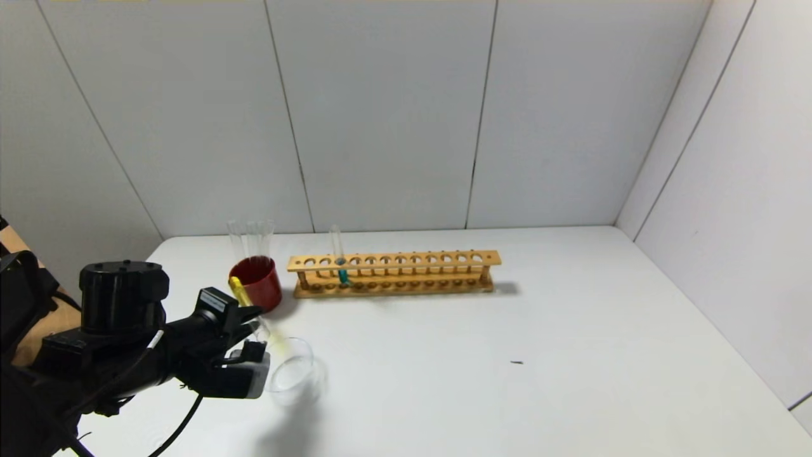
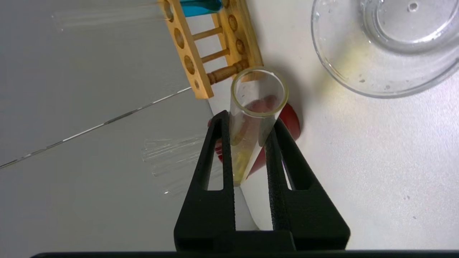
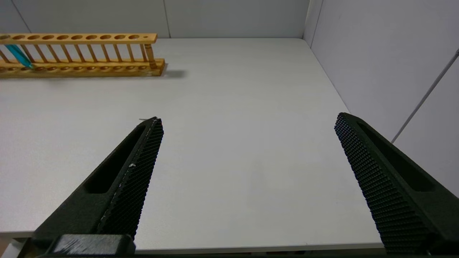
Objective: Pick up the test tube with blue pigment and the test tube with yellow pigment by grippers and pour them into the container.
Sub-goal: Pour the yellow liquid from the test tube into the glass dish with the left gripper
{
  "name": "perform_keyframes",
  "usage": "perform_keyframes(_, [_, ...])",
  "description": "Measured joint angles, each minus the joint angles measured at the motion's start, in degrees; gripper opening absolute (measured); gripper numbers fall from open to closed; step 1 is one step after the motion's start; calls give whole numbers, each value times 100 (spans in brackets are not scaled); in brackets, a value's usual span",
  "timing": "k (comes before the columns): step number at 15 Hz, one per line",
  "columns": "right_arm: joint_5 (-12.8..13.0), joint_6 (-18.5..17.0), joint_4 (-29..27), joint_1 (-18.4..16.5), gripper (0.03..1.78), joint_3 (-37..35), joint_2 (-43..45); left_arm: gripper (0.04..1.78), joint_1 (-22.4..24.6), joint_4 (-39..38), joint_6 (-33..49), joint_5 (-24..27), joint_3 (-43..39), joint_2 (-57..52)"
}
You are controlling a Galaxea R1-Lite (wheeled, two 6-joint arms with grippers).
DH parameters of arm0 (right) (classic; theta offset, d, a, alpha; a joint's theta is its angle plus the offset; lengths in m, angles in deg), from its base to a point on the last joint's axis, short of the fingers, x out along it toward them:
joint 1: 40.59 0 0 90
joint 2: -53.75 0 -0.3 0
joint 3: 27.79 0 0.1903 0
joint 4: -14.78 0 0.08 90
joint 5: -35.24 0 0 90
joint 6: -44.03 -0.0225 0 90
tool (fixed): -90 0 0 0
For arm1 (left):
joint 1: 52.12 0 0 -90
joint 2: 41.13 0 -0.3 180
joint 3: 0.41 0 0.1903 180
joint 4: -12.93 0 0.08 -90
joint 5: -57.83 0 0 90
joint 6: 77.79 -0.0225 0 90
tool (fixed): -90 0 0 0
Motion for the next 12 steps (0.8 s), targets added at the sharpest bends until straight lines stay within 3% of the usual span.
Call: perform_keyframes(12, [0, 0, 0, 0, 175, 0, 0, 31, 190, 505, -1253, 110, 382, 15])
